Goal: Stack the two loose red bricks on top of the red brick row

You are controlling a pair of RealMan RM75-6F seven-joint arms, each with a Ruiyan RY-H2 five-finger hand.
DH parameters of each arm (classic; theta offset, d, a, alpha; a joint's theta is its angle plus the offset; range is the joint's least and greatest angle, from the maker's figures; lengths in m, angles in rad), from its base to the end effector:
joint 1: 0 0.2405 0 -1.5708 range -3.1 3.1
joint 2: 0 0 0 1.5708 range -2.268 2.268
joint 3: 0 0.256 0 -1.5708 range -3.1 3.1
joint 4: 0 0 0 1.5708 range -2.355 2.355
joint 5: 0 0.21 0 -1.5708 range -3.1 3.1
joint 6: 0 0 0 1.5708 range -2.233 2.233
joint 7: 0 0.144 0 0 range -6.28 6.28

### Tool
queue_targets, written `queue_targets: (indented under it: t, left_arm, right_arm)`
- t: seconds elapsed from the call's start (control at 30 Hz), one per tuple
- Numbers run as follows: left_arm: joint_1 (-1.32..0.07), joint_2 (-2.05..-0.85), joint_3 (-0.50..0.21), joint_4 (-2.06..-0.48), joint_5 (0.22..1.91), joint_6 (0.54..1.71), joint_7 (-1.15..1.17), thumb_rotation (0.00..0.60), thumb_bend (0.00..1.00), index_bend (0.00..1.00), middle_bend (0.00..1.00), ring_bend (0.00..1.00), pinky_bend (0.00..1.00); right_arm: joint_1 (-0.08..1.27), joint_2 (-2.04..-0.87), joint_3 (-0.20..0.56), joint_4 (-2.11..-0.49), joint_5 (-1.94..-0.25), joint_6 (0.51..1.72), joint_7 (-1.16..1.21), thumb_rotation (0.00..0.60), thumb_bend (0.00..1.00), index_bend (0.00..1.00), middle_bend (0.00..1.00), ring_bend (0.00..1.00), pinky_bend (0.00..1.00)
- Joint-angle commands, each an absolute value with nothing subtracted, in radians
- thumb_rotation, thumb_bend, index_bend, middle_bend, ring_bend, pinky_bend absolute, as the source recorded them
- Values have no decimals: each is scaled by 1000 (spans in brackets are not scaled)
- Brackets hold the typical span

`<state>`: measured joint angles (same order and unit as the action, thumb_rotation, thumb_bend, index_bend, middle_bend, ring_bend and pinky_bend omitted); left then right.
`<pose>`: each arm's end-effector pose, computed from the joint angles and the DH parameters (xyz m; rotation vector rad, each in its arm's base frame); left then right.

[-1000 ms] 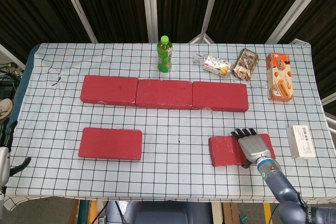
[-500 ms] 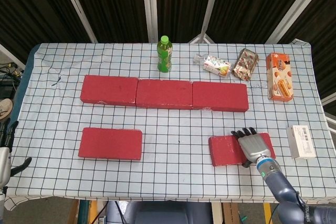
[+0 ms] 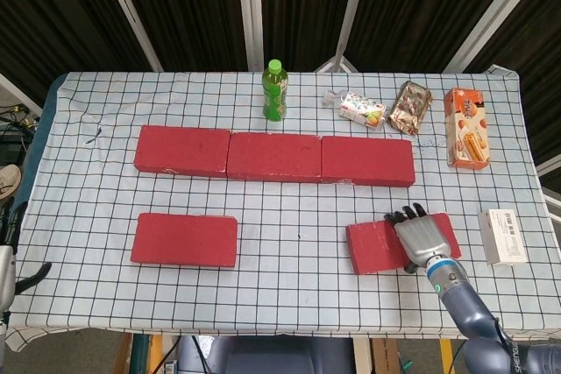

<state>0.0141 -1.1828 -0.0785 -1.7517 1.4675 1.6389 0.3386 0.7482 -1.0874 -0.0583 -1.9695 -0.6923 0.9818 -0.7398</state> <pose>-0.2904 0.1540 0.1554 -1.2416 -0.7637 -0.7896 -0.2129 -0.2776 0.0748 1.9091 -0.9642 0.2980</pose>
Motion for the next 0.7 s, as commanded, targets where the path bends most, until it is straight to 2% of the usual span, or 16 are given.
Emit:
queue_targets:
  t: [0.03, 0.17, 0.3, 0.53, 0.7]
  left_arm:
    - [12, -1182, -83, -1749, 1459, 1634, 333, 600, 0, 0, 0, 0, 50]
    - [9, -1180, -90, -1746, 1442, 1626, 327, 600, 0, 0, 0, 0, 50]
    - [4, -1184, -100, -1741, 1422, 1619, 334, 600, 0, 0, 0, 0, 50]
    - [-9, -1199, -122, -1736, 1373, 1601, 360, 600, 0, 0, 0, 0, 50]
    - [-15, -1212, -134, -1732, 1361, 1608, 378, 600, 0, 0, 0, 0, 50]
  right_arm:
    - [817, -1021, -19, -2040, -603, 1000, -804, 600, 193, 245, 197, 94, 0]
    - [928, -964, 34, -2105, -431, 1004, -889, 600, 193, 249, 210, 103, 0]
    - [1079, -938, 100, -2108, -179, 969, -957, 600, 192, 269, 222, 121, 0]
    - [1335, -1001, 206, -1924, 246, 927, -1036, 600, 193, 297, 234, 144, 0]
    - [1442, -1103, 251, -1760, 381, 951, -1071, 600, 193, 311, 244, 146, 0]
